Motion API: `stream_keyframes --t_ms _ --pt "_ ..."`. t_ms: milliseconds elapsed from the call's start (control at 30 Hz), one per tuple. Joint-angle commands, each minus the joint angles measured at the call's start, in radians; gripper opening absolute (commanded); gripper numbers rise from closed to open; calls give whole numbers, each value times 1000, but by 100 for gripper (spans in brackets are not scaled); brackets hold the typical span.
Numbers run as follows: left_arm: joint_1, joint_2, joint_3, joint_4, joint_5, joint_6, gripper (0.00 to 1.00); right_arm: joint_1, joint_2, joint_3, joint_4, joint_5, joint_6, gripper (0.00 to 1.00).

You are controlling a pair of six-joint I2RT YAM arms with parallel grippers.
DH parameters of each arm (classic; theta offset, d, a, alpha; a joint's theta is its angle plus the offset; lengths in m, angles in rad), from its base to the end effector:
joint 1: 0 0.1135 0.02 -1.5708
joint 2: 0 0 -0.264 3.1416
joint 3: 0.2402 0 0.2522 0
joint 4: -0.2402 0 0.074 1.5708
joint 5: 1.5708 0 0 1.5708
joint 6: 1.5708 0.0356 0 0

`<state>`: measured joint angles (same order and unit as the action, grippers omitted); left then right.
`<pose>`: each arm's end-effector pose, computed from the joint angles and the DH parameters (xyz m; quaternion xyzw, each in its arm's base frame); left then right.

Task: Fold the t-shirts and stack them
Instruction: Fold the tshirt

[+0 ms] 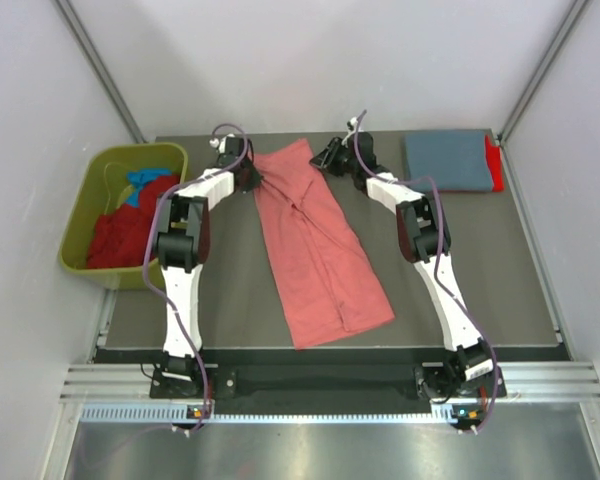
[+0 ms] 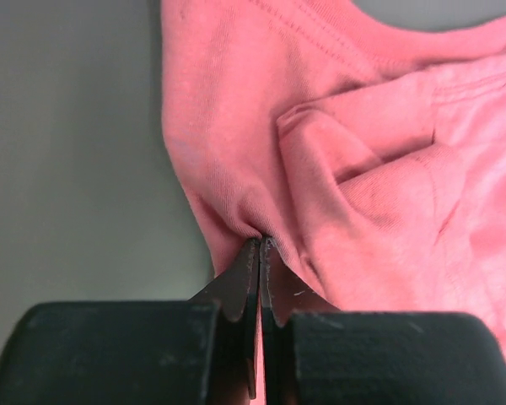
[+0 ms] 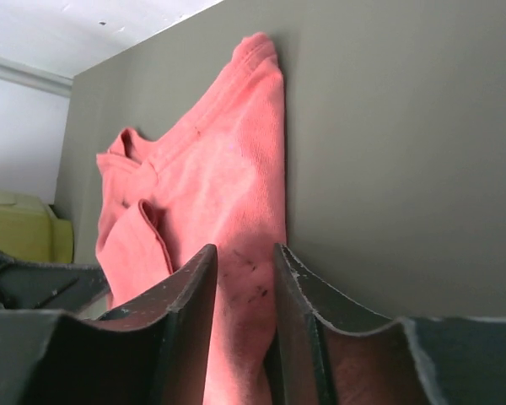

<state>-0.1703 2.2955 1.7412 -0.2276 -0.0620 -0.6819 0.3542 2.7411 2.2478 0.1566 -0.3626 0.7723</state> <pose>0.5055 -0.0847 0.1561 -0.2450 0.8897 -0.1327 0.3616 0.5664 0.2229 0.1178 0.0644 0.8064 0.4282 0.4027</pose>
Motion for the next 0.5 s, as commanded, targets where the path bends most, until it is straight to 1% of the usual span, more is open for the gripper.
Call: stream_keyframes --t_ms 0,100,233,300,333,367,400,433,467 --pt "22 128 82 17 -1 13 0 -11 -18 24 40 40 -5 34" --pt "23 176 162 -13 10 16 0 -15 -49 -34 57 91 -16 35" --pt "23 188 169 14 28 8 0 -17 -20 11 44 100 -11 37" --pt "23 199 170 20 40 5 0 -17 -3 25 40 120 -7 36" --pt "23 203 170 27 47 8 0 -17 -3 26 40 131 -2 32" --pt "25 208 170 45 57 15 0 -17 -1 26 37 139 13 23" --pt "23 217 172 53 60 18 0 -18 2 27 38 155 19 16" --pt "25 222 173 62 115 21 0 -18 2 26 40 166 24 11" --pt "23 226 173 88 135 27 0 -21 2 26 37 180 27 0"
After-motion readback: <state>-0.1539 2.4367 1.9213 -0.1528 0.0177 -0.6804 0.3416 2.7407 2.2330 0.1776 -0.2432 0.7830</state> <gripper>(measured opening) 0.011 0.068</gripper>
